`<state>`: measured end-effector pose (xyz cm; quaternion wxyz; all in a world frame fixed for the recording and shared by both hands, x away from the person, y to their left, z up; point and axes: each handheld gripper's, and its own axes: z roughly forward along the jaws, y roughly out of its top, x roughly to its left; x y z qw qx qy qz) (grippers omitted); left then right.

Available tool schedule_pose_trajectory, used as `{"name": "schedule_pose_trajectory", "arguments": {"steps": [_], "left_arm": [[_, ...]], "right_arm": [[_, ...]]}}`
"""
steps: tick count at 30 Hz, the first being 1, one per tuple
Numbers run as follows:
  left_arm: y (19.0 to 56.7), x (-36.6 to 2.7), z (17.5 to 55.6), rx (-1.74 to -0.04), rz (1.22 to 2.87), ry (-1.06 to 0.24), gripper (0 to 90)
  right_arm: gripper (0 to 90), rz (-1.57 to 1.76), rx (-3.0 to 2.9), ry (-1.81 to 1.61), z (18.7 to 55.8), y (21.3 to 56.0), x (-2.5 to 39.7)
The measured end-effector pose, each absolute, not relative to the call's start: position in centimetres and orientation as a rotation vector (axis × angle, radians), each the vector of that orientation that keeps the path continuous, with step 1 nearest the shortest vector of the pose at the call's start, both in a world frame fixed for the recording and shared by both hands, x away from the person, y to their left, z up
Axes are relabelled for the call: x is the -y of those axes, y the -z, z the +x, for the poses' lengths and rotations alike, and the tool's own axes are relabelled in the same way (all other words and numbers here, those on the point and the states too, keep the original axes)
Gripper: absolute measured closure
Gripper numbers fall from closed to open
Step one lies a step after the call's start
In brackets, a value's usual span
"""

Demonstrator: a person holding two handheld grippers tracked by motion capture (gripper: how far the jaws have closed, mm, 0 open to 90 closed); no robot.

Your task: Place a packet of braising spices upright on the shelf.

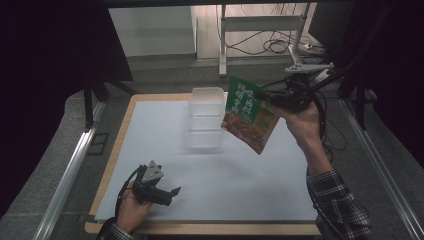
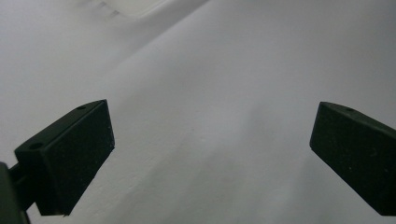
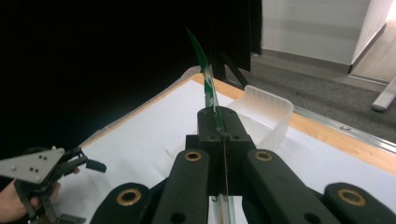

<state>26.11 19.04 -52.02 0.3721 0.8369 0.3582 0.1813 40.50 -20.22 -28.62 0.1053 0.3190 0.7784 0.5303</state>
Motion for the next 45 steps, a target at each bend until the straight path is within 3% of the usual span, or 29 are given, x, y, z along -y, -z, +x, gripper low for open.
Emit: {"name": "schedule_pose_trajectory", "arguments": {"steps": [25, 45], "left_arm": [[52.1, -19.2, 26.1, -0.904, 2.148, -0.494, 0.0], [52.0, -19.4, 26.0, -0.906, 2.134, -0.497, 0.0]], "right_arm": [[88.7, 0.913, -2.295, -1.626, 45.5, 27.3, 14.0], [88.7, 0.883, -2.309, -1.646, 48.9, 29.0, 7.8]]}}
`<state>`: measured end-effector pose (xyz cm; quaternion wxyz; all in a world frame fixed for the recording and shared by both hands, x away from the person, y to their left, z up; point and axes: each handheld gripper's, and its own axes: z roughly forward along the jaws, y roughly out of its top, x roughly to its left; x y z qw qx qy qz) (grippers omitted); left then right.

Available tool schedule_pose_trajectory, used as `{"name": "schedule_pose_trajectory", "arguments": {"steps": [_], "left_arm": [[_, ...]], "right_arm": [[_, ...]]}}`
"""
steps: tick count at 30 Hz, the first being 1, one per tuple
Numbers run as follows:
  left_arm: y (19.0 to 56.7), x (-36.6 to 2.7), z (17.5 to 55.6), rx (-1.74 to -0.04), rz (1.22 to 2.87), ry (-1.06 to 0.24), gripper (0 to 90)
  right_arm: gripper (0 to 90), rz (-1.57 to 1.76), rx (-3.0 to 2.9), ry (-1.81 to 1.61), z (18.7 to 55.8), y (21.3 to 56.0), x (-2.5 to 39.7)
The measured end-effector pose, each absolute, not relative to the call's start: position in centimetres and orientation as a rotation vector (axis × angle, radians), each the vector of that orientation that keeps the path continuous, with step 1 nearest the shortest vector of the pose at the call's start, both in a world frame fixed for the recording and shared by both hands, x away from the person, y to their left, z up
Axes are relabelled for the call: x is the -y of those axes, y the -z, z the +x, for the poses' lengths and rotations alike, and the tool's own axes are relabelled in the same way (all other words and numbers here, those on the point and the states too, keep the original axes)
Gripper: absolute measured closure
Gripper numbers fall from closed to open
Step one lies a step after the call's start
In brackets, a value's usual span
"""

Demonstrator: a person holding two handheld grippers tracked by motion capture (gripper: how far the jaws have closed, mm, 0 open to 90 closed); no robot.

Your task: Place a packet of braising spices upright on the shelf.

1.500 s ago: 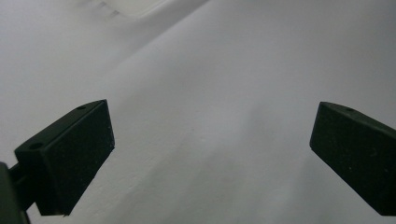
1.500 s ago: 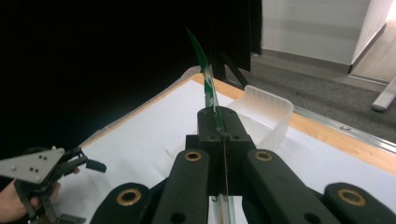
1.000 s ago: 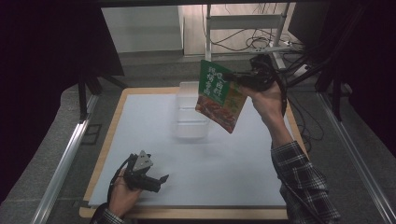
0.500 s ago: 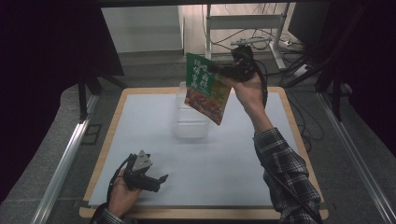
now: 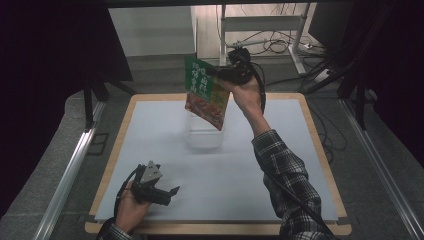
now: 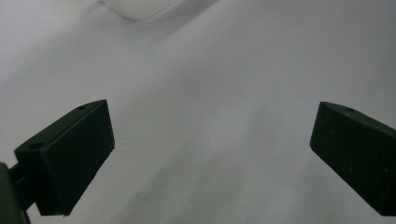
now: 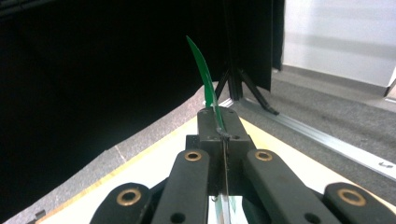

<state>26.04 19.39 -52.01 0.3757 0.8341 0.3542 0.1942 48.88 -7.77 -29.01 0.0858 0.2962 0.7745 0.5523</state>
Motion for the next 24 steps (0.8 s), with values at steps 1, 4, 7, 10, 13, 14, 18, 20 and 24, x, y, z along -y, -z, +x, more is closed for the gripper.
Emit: {"name": "schedule_pose_trajectory", "arguments": {"steps": [1, 4, 7, 10, 13, 14, 18, 20, 24], "left_arm": [[52.0, -19.4, 26.0, -0.906, 2.134, -0.497, 0.0], [52.0, -19.4, 26.0, -0.911, 2.129, -0.497, 0.0], [52.0, -19.4, 26.0, -0.908, 2.131, -0.496, 0.0], [52.0, -19.4, 26.0, -0.905, 2.139, -0.495, 0.0], [52.1, -19.3, 26.1, -0.902, 2.152, -0.496, 0.0], [52.1, -19.3, 26.1, -0.902, 2.153, -0.496, 0.0], [52.1, -19.3, 26.1, -0.903, 2.150, -0.497, 0.0], [52.1, -19.3, 26.1, -0.906, 2.146, -0.496, 0.0], [52.1, -19.3, 26.1, -0.904, 2.149, -0.496, 0.0]], "right_arm": [[88.7, 0.881, -2.317, -1.637, 49.0, 29.2, 7.5], [88.7, 0.879, -2.347, -1.615, 49.3, 30.1, 6.8], [88.7, 0.875, -2.365, -1.606, 49.3, 30.5, 6.6], [88.6, 0.876, -2.406, -1.590, 49.3, 31.0, 6.6], [88.6, 0.873, -2.433, -1.571, 49.2, 31.3, 6.8], [88.6, 0.874, -2.435, -1.561, 49.2, 31.4, 6.8], [88.5, 0.890, -2.457, -1.517, 49.4, 32.0, 7.0], [88.4, 0.900, -2.473, -1.496, 49.6, 32.8, 7.0], [88.4, 0.911, -2.481, -1.481, 49.8, 33.6, 7.0]]}}
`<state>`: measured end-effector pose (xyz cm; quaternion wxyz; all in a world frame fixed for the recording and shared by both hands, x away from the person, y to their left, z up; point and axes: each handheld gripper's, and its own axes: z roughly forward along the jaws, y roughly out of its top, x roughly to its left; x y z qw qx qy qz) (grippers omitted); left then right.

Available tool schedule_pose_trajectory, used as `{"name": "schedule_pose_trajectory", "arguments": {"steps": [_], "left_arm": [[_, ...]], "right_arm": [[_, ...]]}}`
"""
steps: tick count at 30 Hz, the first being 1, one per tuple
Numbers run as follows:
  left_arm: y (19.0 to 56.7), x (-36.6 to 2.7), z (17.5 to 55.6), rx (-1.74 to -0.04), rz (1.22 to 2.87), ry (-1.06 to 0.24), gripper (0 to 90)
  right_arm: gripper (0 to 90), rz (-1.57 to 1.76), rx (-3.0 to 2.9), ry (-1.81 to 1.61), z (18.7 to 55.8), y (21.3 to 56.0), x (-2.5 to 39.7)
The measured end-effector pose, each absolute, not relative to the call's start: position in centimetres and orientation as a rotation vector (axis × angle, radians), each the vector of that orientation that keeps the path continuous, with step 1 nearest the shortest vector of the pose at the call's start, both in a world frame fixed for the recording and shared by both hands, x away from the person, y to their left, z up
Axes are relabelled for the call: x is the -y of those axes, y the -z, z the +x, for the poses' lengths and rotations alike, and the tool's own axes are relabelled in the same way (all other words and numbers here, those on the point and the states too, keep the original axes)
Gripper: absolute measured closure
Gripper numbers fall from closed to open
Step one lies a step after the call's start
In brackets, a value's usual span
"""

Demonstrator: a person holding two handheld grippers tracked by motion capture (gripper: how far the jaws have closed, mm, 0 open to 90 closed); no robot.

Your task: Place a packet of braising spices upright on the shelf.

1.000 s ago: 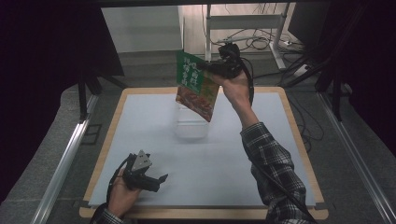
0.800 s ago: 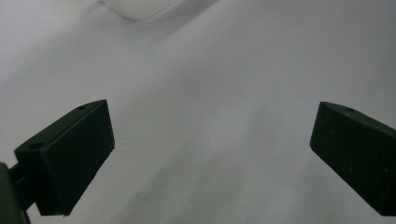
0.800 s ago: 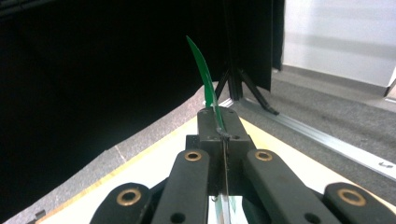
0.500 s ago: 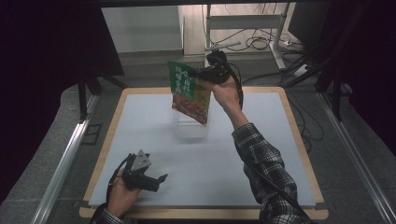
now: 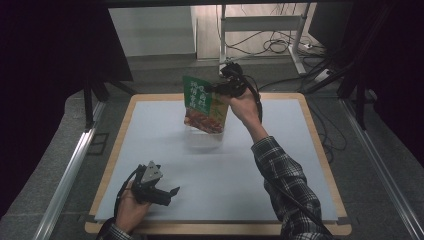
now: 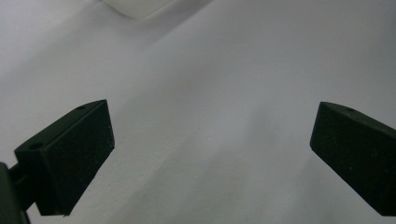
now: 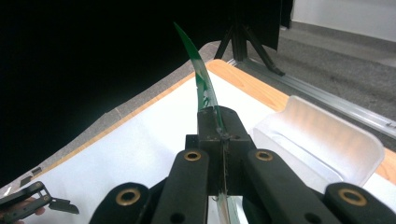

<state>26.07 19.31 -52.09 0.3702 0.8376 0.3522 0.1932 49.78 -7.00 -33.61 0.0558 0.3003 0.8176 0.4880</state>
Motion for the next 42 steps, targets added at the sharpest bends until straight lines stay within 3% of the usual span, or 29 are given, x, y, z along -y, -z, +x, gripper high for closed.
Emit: {"name": "schedule_pose_trajectory", "arguments": {"steps": [5, 15, 30, 42], "left_arm": [[52.1, -19.3, 26.0, -0.906, 2.148, -0.492, 0.0], [52.1, -19.2, 26.1, -0.904, 2.154, -0.491, 0.0], [52.1, -19.6, 26.1, -0.906, 2.110, -0.451, 0.0], [52.1, -19.7, 26.2, -0.914, 2.104, -0.441, 0.0]], "right_arm": [[88.4, 0.911, -2.541, -1.343, 50.1, 35.4, 6.3], [85.9, 0.921, -2.511, -1.356, 50.3, 35.7, 6.6], [62.5, 0.849, -2.463, -1.302, 49.6, 35.2, 6.7], [33.7, 0.869, -2.415, -1.286, 49.2, 35.0, 7.0]]}}
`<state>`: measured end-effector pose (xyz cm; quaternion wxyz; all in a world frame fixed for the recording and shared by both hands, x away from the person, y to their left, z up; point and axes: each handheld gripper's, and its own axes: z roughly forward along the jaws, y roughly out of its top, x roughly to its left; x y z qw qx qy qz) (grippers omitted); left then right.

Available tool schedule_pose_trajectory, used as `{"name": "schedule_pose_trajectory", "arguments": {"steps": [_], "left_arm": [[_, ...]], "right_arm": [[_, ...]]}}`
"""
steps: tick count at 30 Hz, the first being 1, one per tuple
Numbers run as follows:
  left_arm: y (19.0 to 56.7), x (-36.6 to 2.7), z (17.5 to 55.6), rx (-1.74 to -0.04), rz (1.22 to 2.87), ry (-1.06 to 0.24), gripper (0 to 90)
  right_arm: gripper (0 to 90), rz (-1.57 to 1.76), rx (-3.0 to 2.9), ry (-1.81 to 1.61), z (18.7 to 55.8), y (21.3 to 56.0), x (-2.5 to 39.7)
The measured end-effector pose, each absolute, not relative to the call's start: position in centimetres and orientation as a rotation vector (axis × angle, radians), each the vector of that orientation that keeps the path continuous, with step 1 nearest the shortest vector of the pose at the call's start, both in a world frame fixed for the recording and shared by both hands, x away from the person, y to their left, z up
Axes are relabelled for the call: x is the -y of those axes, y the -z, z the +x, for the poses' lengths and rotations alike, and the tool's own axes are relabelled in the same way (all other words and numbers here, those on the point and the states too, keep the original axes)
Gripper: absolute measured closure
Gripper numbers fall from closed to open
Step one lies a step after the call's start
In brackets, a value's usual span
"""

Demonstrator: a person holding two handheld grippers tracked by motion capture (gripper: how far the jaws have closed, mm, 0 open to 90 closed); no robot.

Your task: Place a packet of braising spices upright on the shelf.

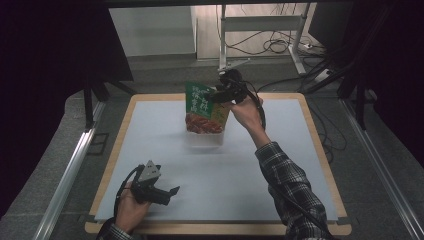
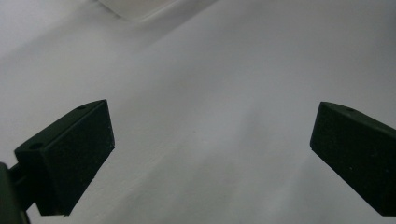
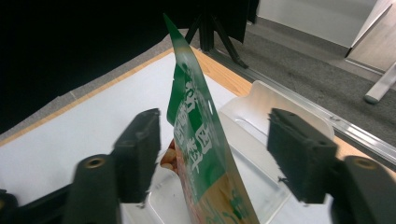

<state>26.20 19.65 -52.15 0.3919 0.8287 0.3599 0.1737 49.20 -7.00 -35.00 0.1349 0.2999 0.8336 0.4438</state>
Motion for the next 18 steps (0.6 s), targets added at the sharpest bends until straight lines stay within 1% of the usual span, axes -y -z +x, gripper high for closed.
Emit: {"name": "schedule_pose_trajectory", "arguments": {"steps": [1, 2, 3, 6, 7, 8, 14, 18], "left_arm": [[52.15, -19.65, 26.20, -0.914, 2.104, -0.441, 0.0], [52.15, -19.65, 26.20, -0.914, 2.104, -0.441, 0.0], [52.15, -19.64, 26.20, -0.914, 2.106, -0.441, 0.0], [52.20, -19.58, 26.21, -0.911, 2.113, -0.441, 0.0], [52.21, -19.55, 26.21, -0.910, 2.114, -0.442, 0.0], [52.21, -19.52, 26.20, -0.909, 2.116, -0.441, 0.0], [52.21, -19.48, 26.17, -0.903, 2.118, -0.445, 0.0], [52.20, -19.48, 26.17, -0.901, 2.118, -0.447, 0.0]], "right_arm": [[33.7, 0.869, -2.415, -1.286, 49.20, 35.00, 7.00], [29.5, 0.859, -2.423, -1.275, 49.12, 34.95, 7.05], [29.5, 0.859, -2.423, -1.275, 49.12, 34.95, 7.05], [24.3, 0.838, -2.423, -1.271, 48.92, 34.84, 7.15], [21.0, 0.831, -2.420, -1.271, 48.82, 34.73, 7.25], [21.0, 0.831, -2.420, -1.271, 48.82, 34.73, 7.25], [13.6, 0.831, -2.410, -1.292, 48.57, 34.43, 7.66], [10.2, 0.811, -2.411, -1.289, 48.34, 34.30, 7.93]]}}
